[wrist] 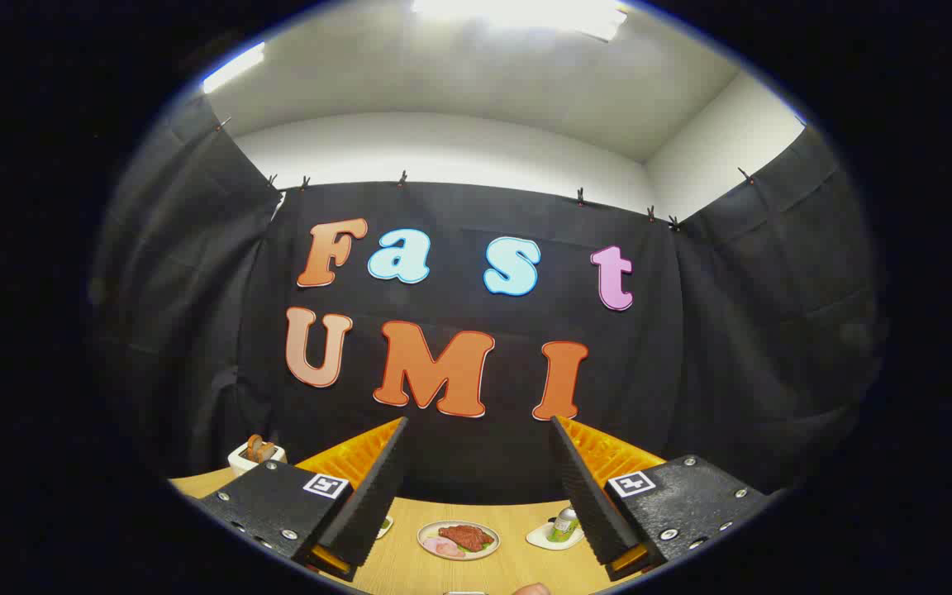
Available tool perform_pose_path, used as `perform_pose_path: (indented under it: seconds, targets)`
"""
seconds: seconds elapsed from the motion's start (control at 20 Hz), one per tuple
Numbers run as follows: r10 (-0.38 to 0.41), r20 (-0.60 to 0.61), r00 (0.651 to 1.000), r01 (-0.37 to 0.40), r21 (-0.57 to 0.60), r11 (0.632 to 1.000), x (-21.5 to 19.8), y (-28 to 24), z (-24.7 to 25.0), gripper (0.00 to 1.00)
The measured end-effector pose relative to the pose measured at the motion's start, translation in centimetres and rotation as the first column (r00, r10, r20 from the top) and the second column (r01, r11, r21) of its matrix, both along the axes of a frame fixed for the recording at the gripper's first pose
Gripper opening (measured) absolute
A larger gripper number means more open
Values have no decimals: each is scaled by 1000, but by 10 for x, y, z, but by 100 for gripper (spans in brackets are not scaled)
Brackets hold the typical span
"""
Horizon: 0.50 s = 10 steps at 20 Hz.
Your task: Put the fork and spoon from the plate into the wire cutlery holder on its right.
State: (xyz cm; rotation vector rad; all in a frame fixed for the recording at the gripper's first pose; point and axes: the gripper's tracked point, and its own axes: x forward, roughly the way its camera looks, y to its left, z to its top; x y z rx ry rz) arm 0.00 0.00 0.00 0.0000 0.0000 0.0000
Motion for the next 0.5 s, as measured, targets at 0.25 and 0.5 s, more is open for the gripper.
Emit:
perform_pose_path:
  seconds: [0.25, 0.5]
  targets:
    - [16, -11, 1000, -16, 7, 1000, -1, 4, -7, 98]
    - [47, -22, 999, -47, 13, 999, 3, 16, -9, 98]
